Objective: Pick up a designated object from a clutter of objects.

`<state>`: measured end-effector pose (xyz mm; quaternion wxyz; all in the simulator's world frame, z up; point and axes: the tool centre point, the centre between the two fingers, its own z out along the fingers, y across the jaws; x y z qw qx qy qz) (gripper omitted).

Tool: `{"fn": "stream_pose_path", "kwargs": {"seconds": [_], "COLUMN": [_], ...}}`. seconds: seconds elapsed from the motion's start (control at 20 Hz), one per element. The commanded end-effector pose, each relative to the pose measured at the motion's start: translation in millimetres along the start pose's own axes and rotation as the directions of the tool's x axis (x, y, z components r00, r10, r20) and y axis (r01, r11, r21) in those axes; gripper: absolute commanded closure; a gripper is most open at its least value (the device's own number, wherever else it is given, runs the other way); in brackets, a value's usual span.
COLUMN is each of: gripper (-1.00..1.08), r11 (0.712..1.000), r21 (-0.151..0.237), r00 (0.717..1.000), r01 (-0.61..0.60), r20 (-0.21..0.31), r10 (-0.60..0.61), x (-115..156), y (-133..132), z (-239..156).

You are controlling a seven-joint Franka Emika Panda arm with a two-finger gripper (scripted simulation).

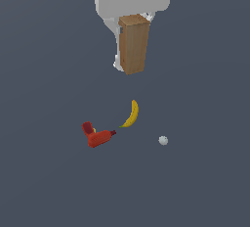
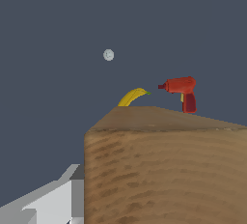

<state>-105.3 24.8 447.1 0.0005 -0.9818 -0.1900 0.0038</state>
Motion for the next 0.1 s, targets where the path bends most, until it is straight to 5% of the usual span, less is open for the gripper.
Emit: {"fn": "stream_pose_path", "kwargs": {"seconds": [0.0, 0.05], "gripper": [1.08, 1.08], "r11": [1.000, 1.000], "r21": [-0.003, -0.003], "r00": [1.000, 1.000], "r01": [0.000, 0.000], "r20": [-0.007, -0.007], "r10": [0.000, 0.000], "x": [0.6, 0.6], "y": [-0.9, -1.0], "z": [-7.4, -7.6]}}
